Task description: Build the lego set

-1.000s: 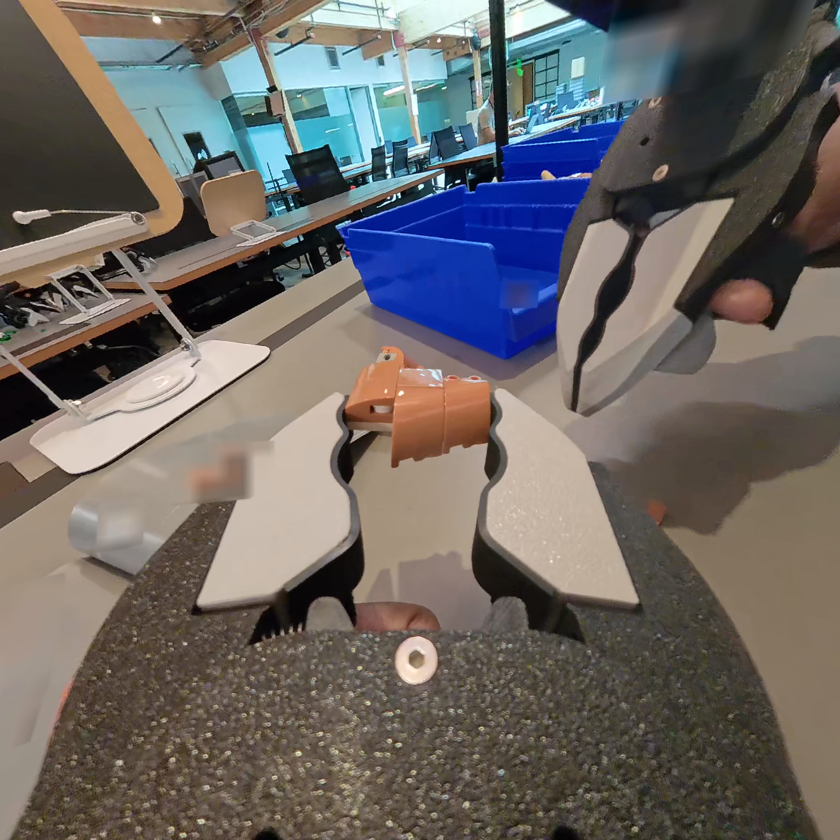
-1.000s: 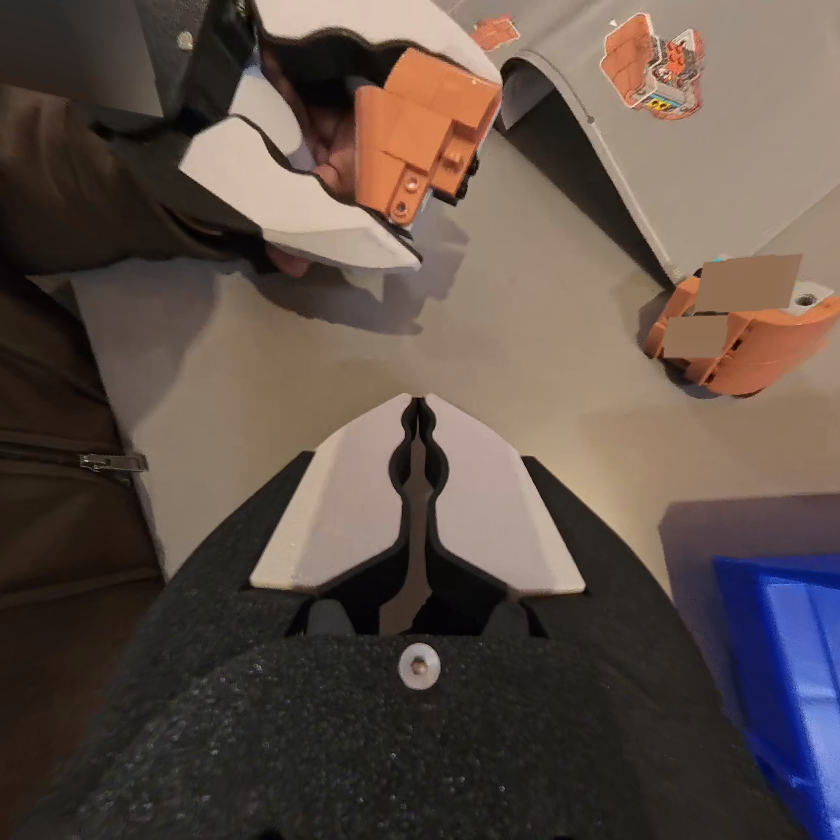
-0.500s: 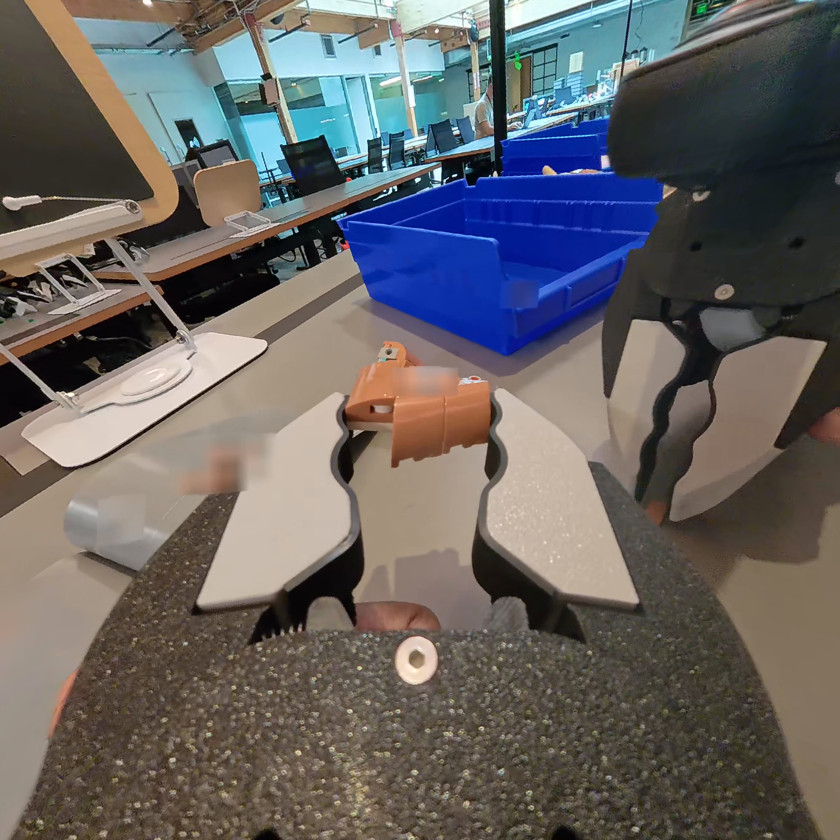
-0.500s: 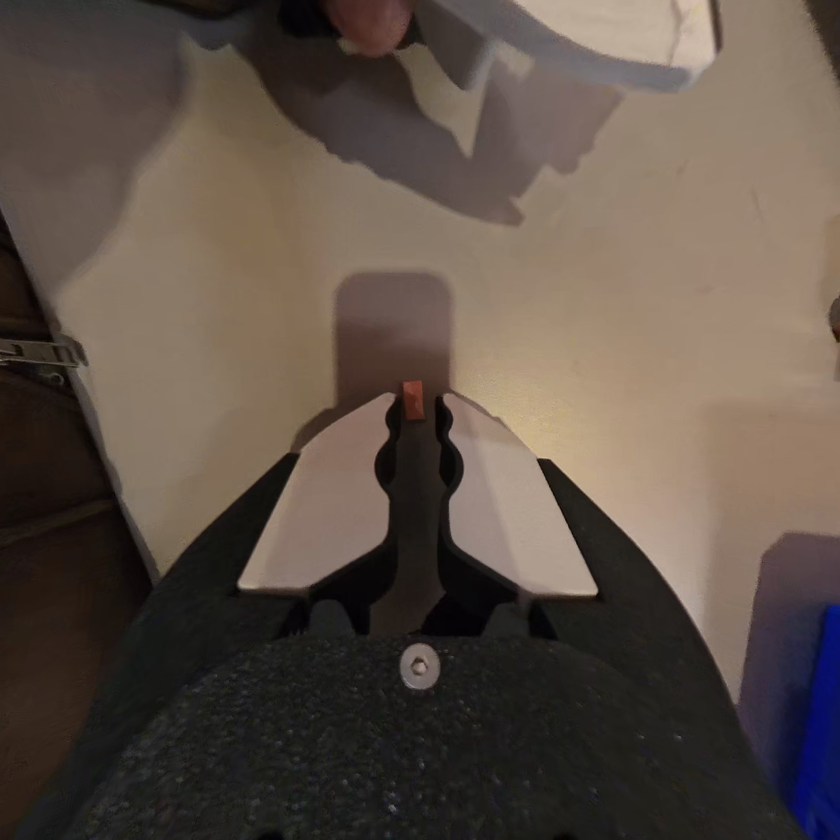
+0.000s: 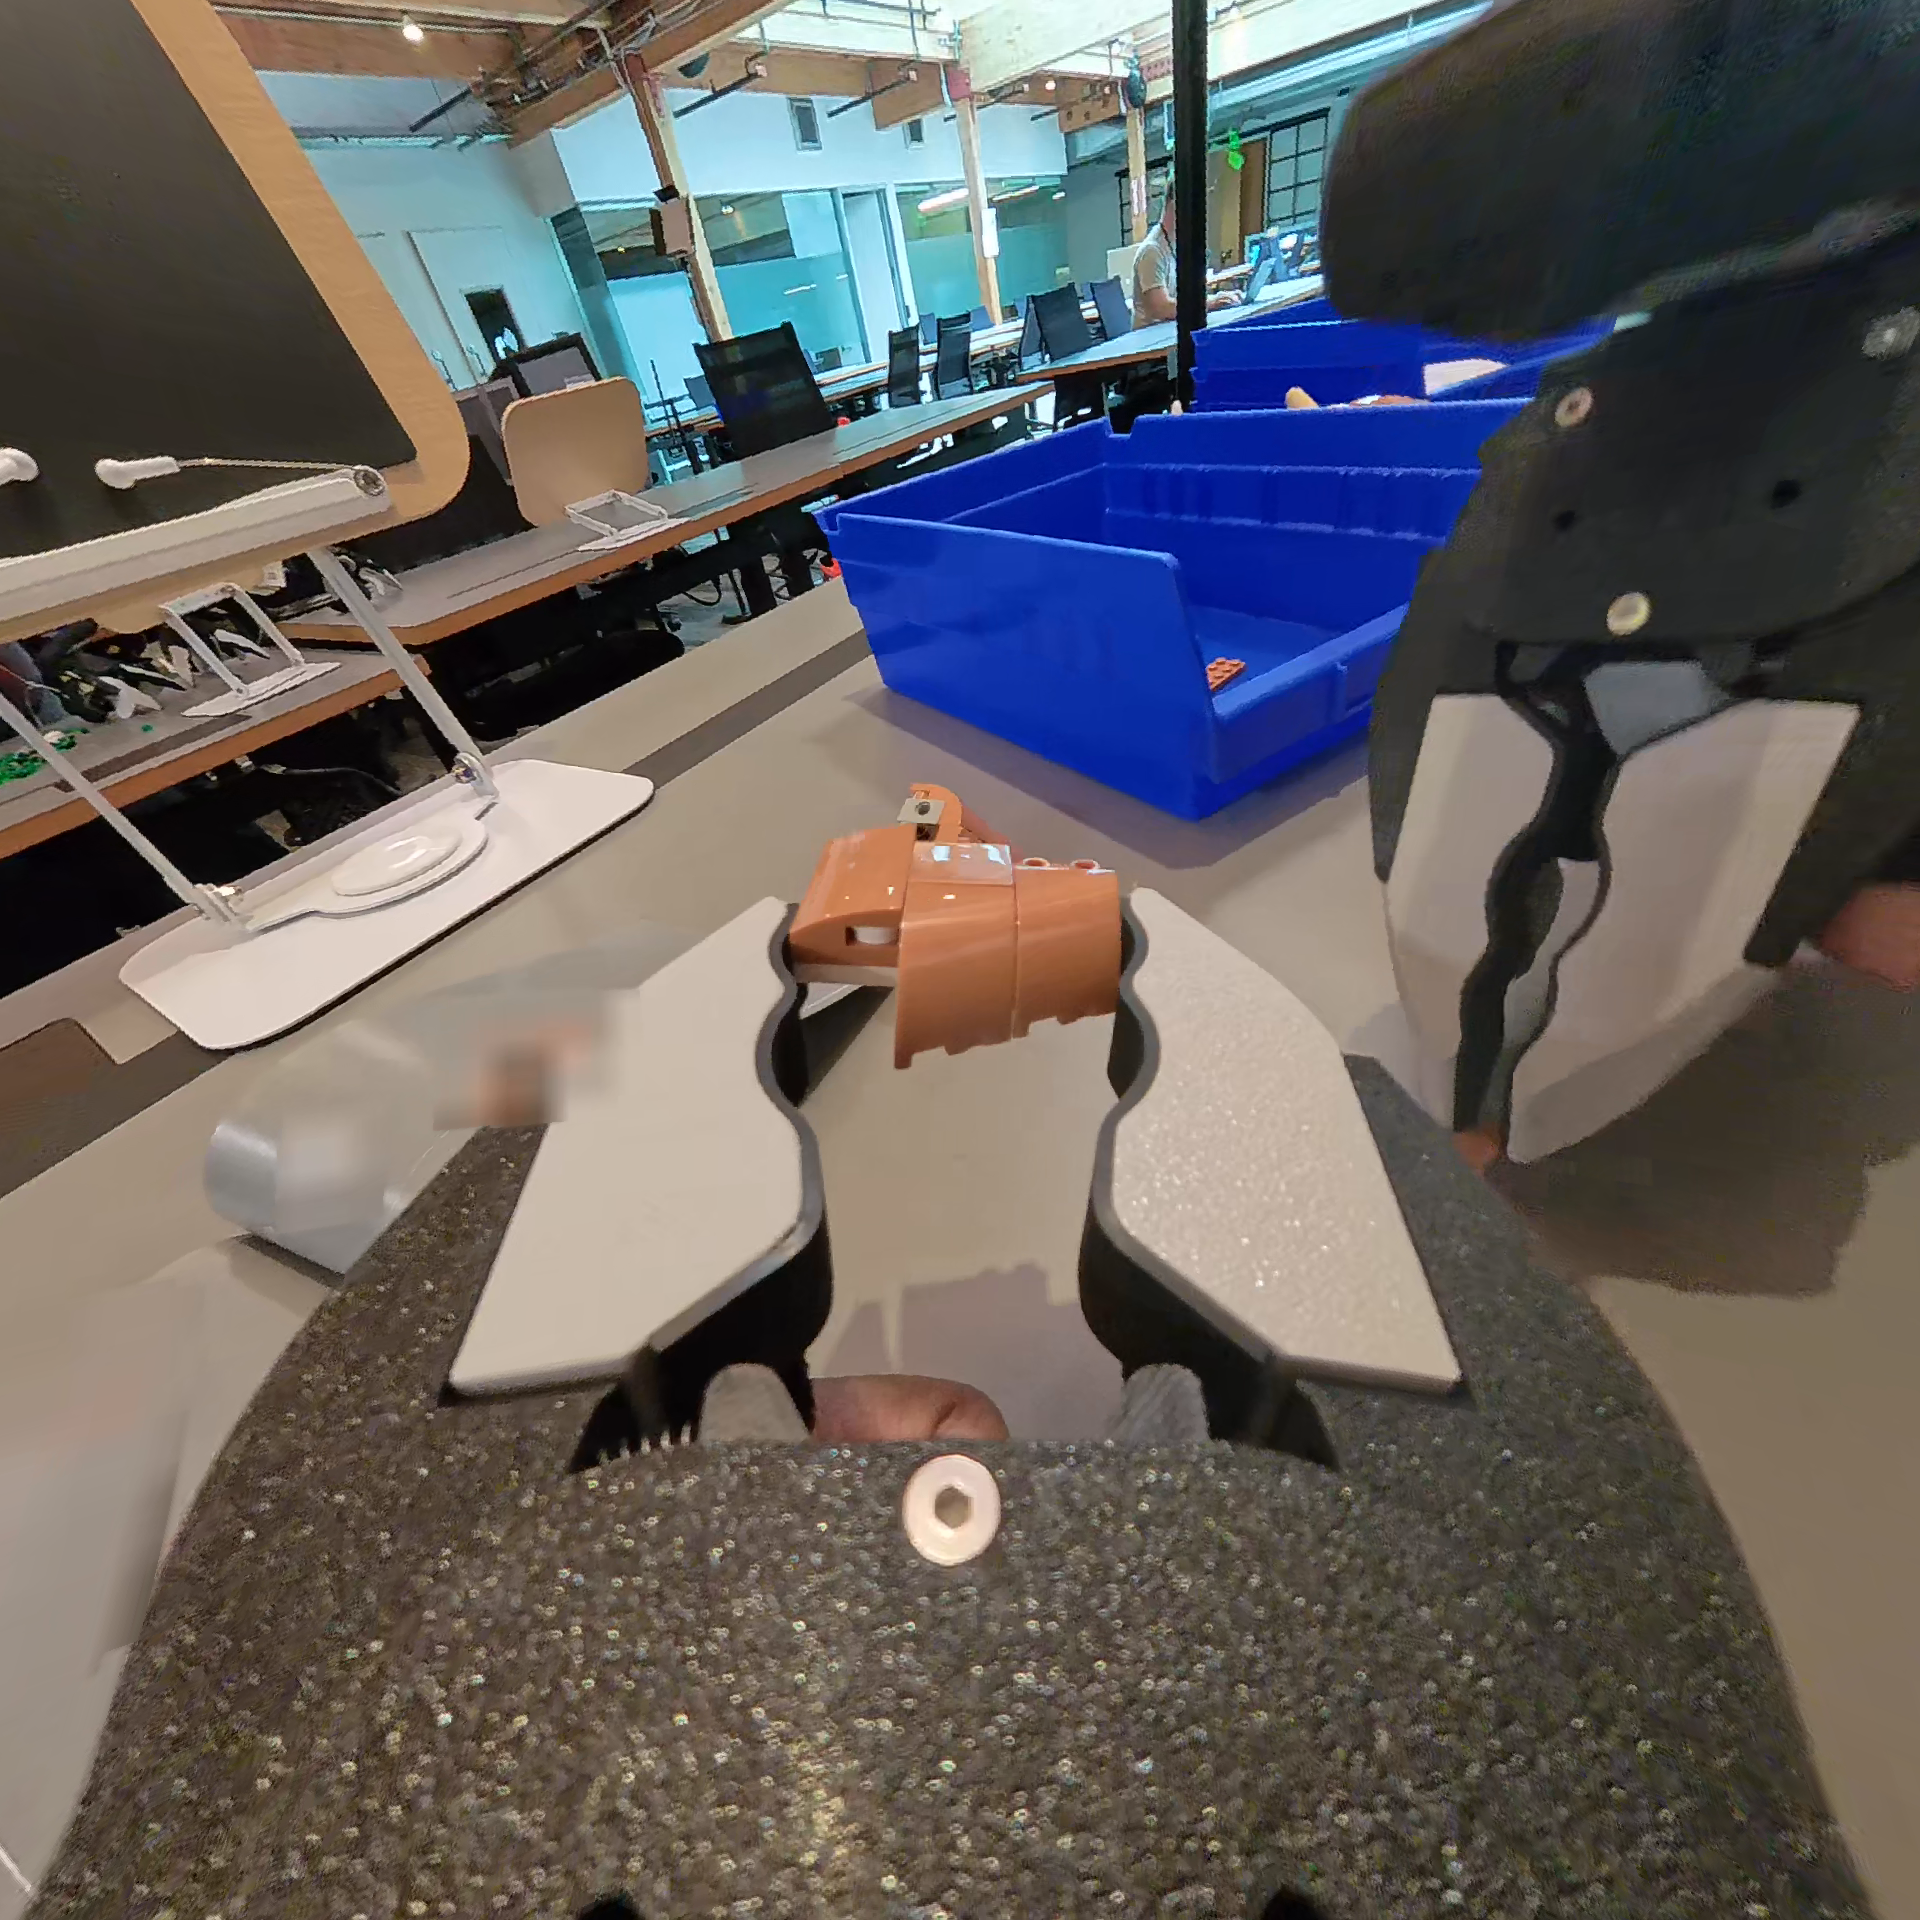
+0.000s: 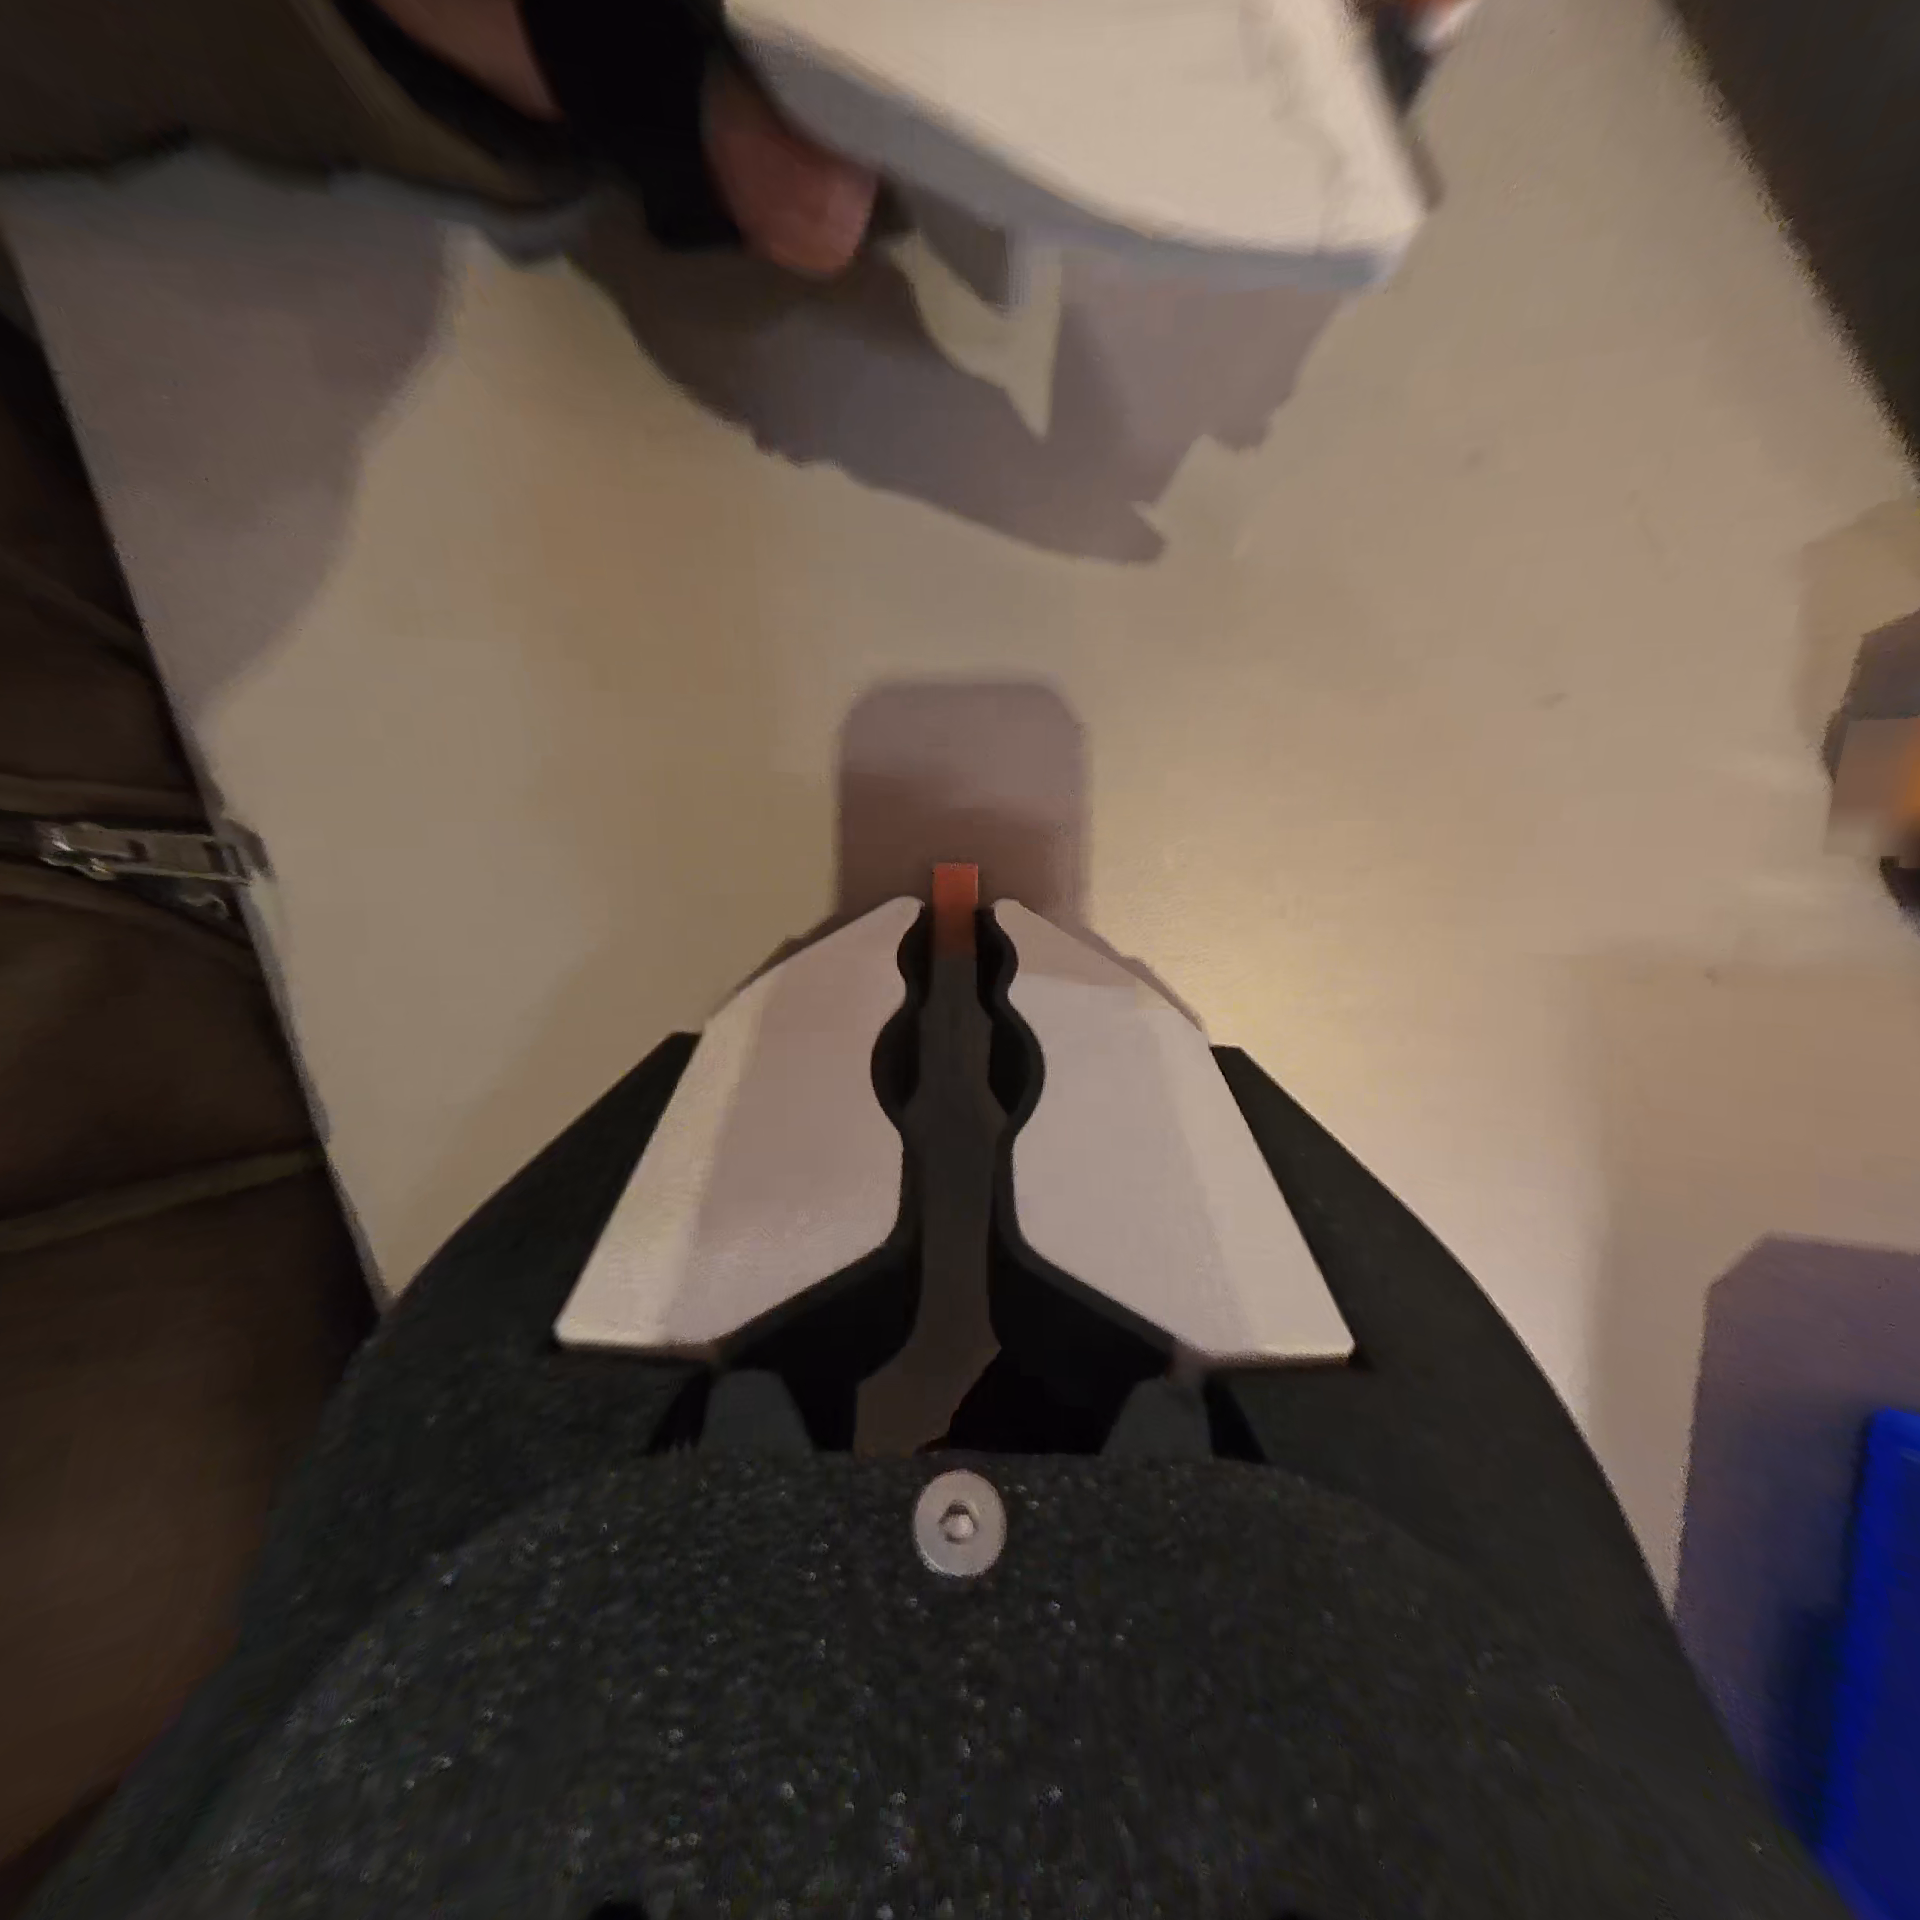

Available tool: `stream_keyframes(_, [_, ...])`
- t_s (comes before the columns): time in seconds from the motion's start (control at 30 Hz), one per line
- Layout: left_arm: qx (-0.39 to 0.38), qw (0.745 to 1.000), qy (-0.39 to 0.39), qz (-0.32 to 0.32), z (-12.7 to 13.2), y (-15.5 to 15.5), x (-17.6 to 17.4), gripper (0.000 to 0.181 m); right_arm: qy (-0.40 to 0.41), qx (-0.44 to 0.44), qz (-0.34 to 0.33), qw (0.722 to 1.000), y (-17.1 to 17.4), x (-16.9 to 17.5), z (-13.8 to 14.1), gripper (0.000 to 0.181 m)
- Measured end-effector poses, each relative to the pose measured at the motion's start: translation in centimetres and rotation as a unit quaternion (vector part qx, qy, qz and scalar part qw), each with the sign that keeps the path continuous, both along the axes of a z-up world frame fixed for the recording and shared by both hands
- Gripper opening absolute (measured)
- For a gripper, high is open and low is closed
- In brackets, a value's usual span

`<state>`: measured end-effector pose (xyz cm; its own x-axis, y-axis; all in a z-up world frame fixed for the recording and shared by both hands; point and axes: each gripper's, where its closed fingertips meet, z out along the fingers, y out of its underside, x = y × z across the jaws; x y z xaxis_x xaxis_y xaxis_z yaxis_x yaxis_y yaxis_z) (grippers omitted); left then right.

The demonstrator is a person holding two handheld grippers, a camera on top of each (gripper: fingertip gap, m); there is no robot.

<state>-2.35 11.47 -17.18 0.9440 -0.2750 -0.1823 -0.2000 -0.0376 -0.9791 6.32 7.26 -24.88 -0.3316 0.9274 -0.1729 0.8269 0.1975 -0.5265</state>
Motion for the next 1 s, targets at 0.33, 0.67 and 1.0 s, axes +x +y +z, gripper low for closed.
stream_keyframes(0.33, [0.016,0.995,-0.021,0.1,0.6,-0.1,-1.6,0.056,0.131,-0.041,-0.07,0.988,2.0,-6.0,9.6,0.008])
stream_keyframes(0.67, [0.037,0.992,-0.05,0.111,1.3,-0.8,-1.3,0.056,0.123,-0.024,-0.072,0.99,1.8,-8.4,10.4,0.008])
stream_keyframes(1.0, [0.053,0.992,-0.076,0.09,1.8,-1.0,-0.9,0.056,0.119,-0.027,-0.072,0.99,1.6,-8.6,10.5,0.008])
